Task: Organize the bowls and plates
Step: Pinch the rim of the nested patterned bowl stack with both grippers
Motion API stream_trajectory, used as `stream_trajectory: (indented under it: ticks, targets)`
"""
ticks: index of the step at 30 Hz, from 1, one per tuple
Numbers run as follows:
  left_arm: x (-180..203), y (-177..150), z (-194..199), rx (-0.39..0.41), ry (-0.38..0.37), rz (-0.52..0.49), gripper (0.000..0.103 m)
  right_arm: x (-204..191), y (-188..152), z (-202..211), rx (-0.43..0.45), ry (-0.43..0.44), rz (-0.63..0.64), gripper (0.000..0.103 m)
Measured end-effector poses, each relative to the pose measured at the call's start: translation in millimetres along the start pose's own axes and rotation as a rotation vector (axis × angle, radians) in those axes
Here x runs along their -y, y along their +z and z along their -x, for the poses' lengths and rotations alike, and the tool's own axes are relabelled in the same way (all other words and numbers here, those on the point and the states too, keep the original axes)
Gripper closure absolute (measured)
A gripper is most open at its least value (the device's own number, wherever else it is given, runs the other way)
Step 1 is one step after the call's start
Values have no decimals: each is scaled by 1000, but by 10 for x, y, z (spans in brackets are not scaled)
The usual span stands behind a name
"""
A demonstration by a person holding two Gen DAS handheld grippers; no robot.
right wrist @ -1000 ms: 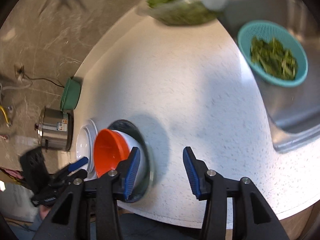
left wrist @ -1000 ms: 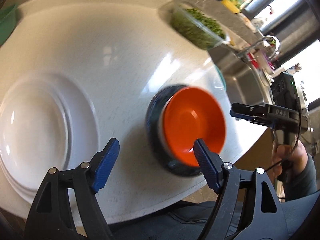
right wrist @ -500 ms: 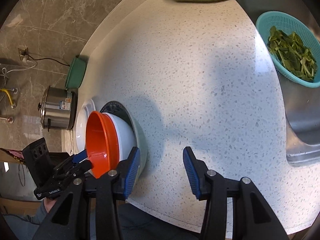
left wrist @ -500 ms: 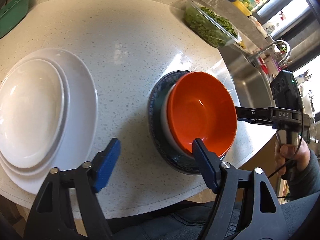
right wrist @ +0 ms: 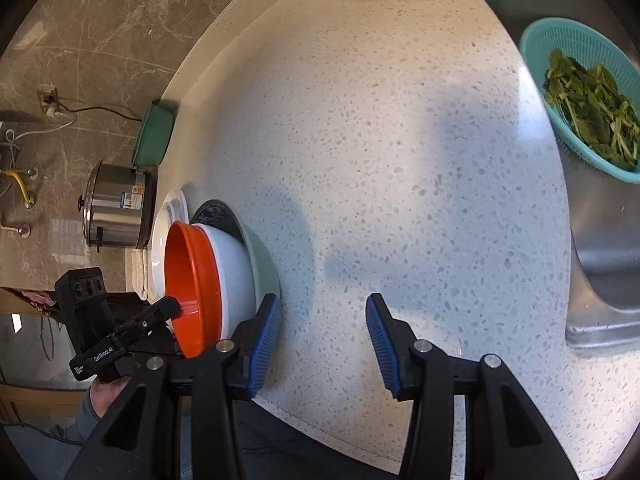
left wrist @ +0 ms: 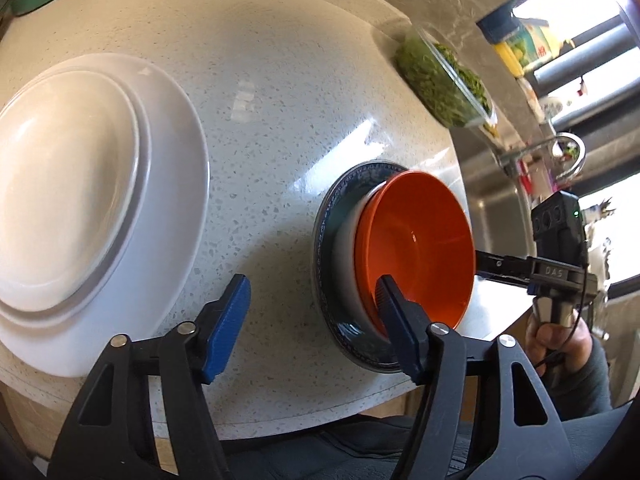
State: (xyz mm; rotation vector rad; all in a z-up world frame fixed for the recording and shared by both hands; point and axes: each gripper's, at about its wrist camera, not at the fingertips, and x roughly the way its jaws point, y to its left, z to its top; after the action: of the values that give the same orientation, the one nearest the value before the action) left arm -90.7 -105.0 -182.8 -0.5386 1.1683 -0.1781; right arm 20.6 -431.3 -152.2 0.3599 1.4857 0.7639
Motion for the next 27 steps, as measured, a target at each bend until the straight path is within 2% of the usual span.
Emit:
stream_trajectory:
  ticks: [6, 12, 16, 20, 22, 27]
  targets:
    - [-41, 8, 70, 34, -31, 42, 57, -74, 56, -73, -27, 10, 22, 55]
    - [-106, 17, 85, 33, -60, 72, 57, -59, 60, -17, -28, 60, 9, 55]
    - [-145, 13, 55, 5, -78, 75, 58, -136, 55, -86, -53, 56, 34, 55]
    - [-166, 51, 8, -45, -127, 78, 64, -144, 64, -183, -79, 71, 36, 55]
    - [-144, 78, -5, -60, -145, 71, 72, -128, 86, -231, -93, 77, 29, 55]
    - [-173, 123, 13, -80, -216, 86, 73, -68, 78, -226, -99, 119, 5, 54]
